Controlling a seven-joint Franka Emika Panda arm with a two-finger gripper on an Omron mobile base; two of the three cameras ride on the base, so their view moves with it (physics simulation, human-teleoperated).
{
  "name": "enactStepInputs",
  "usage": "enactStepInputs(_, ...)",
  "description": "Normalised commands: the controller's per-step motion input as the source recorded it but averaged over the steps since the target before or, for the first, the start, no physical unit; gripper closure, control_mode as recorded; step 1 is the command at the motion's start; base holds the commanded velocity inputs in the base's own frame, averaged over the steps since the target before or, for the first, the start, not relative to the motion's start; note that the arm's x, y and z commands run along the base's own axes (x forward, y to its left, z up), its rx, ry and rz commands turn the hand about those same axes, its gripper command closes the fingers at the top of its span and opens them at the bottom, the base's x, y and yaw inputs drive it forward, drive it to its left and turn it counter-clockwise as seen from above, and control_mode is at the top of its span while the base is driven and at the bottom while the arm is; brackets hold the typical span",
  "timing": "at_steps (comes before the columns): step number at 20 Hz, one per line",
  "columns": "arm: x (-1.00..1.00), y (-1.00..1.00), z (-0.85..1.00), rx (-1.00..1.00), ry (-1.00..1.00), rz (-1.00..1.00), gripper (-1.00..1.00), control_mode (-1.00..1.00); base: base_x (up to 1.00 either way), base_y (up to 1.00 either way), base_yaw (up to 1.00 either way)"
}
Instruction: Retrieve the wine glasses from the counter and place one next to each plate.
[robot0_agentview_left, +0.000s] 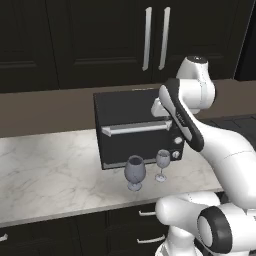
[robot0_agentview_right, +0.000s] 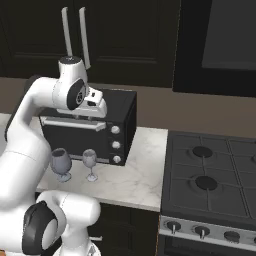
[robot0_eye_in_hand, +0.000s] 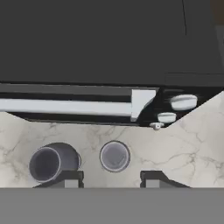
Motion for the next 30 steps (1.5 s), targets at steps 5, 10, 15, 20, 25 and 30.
enactStepInputs(5, -0.25, -0.12, -0.06, 0.03, -0.11, -0.01, -1.00, -1.00, 0.00, 0.00, 0.00)
enactStepInputs(10, -0.97, -0.65, -0.44, 0.17, -0.32, 0.10, -1.00, -1.00, 0.00, 0.00, 0.00)
enactStepInputs(15, -0.70, -0.94, -0.46, 0.35, -0.28, 0.38, -1.00, -1.00, 0.00, 0.00, 0.00)
enactStepInputs(20, -0.01, -0.67, -0.38, 0.31, -0.05, 0.44, -1.00, -1.00, 0.00, 0.00, 0.00)
enactStepInputs(25, 0.82, -0.08, -0.37, 0.14, -0.03, 0.42, -1.00, -1.00, 0.00, 0.00, 0.00)
enactStepInputs(30, 0.60, 0.11, -0.35, 0.03, 0.02, 0.37, -1.00, -1.00, 0.00, 0.00, 0.00)
